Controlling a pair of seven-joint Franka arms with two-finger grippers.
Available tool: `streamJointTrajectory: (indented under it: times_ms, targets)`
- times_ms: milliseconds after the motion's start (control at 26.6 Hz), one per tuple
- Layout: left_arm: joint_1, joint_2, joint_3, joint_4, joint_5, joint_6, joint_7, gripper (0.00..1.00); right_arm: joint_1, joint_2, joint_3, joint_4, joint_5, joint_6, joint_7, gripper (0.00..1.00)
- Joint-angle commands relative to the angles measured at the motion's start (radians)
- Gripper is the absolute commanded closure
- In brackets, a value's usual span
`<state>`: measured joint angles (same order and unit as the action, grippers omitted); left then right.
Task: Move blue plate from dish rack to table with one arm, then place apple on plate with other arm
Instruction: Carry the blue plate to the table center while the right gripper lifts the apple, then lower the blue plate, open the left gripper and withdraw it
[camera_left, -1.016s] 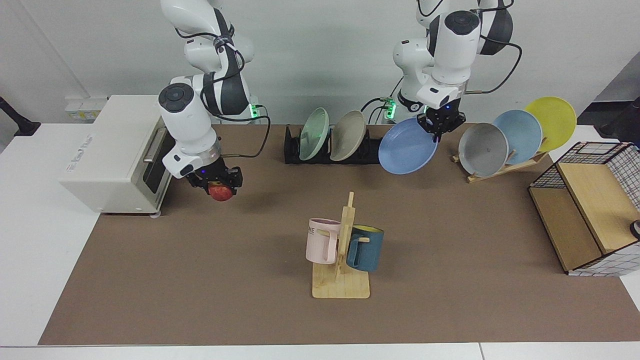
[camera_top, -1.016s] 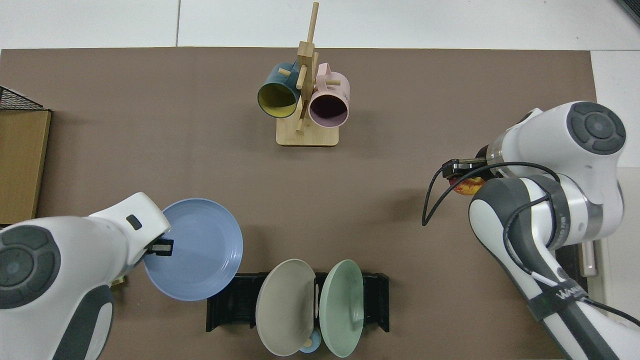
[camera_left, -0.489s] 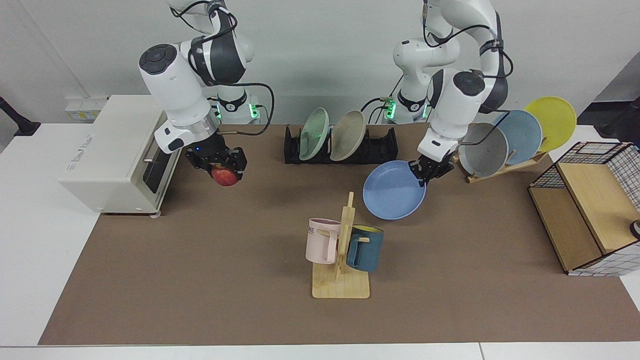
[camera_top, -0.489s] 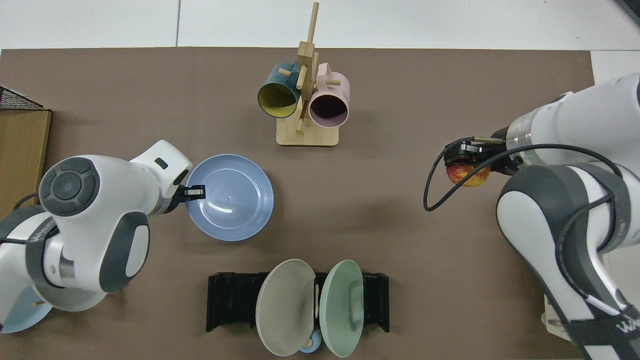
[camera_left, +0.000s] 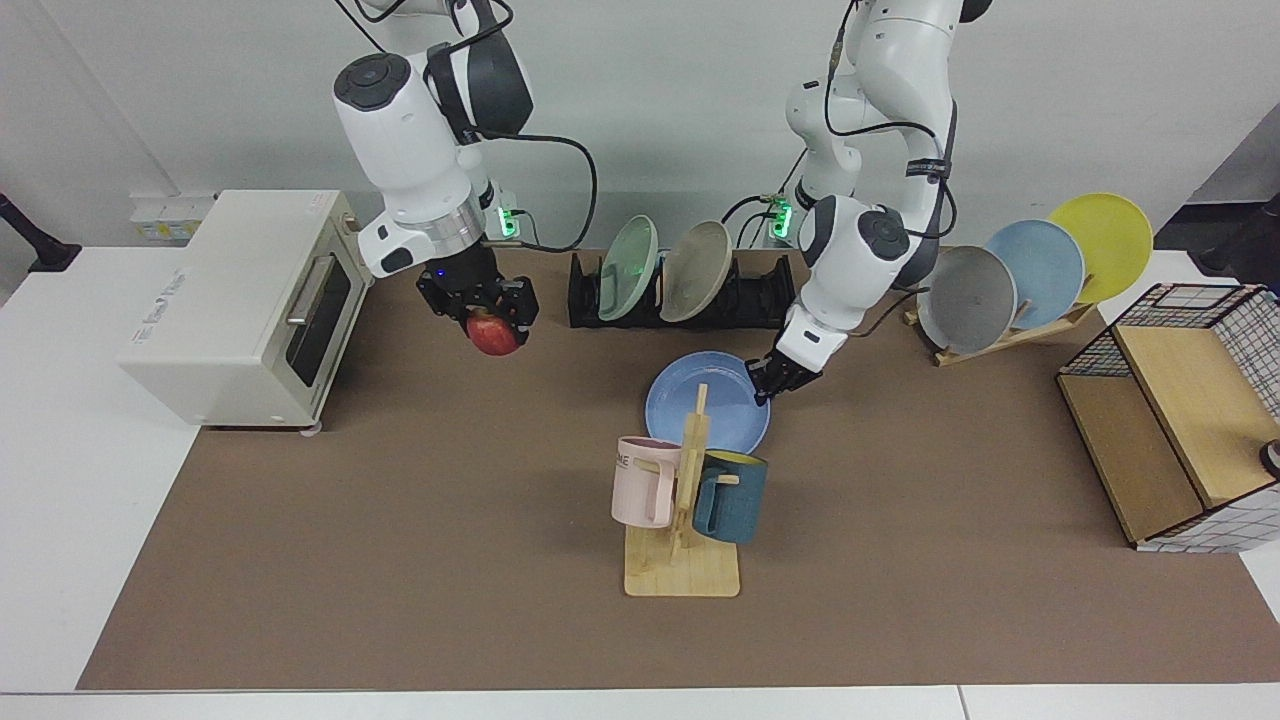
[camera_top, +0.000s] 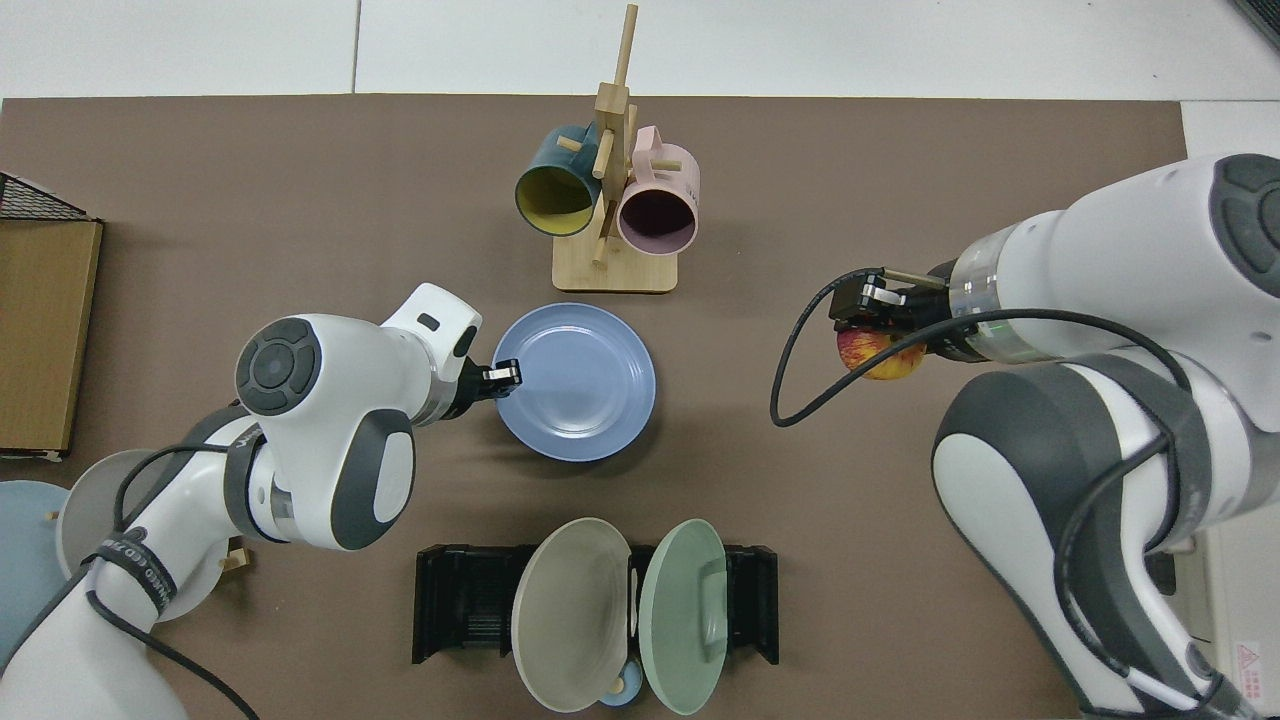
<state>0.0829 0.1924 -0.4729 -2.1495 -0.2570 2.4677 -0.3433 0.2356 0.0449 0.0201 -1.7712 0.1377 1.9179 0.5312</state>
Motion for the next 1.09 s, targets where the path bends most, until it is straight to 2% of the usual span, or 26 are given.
streamJointTrajectory:
  times_ms: [0, 150, 188, 226, 263, 489, 677, 752, 865, 1053]
  targets:
    - [-0.003, 0.025, -0.027, 0.007, -0.027, 0.051, 0.016, 1.0, 0.005, -0.017, 0.001, -0.005, 0.055, -0.019, 0.069, 1.0]
    - [-0.005, 0.033, -0.033, -0.003, -0.03, 0.06, 0.053, 1.0, 0.016, -0.016, 0.001, -0.024, 0.088, -0.004, 0.091, 1.0]
    - [-0.006, 0.032, -0.035, -0.004, -0.03, 0.063, 0.053, 0.65, 0.028, -0.016, 0.001, -0.033, 0.098, 0.004, 0.107, 1.0]
    - [-0.012, 0.032, -0.036, -0.004, -0.028, 0.066, 0.053, 0.09, 0.036, -0.014, 0.001, -0.039, 0.102, 0.004, 0.124, 1.0]
    - [-0.014, 0.03, -0.036, -0.004, -0.027, 0.066, 0.053, 0.01, 0.042, -0.014, 0.001, -0.043, 0.102, 0.006, 0.136, 1.0]
    - [-0.012, 0.027, -0.035, -0.001, 0.001, 0.054, 0.055, 0.0, 0.097, -0.008, 0.001, -0.082, 0.103, 0.073, 0.205, 1.0]
    - [-0.002, 0.007, -0.03, 0.005, 0.154, 0.031, 0.047, 0.0, 0.137, -0.008, 0.001, -0.12, 0.103, 0.113, 0.225, 1.0]
    - [0.008, -0.008, -0.026, 0.022, 0.191, -0.01, 0.055, 0.0, 0.154, -0.003, 0.001, -0.129, 0.1, 0.118, 0.242, 1.0]
    - [0.027, -0.028, -0.026, 0.062, 0.252, -0.087, 0.064, 0.0, 0.185, 0.007, 0.001, -0.151, 0.099, 0.179, 0.263, 1.0]
    - [0.084, -0.088, -0.029, 0.134, 0.317, -0.269, 0.162, 0.0, 0.229, 0.024, 0.0, -0.186, 0.082, 0.248, 0.314, 1.0]
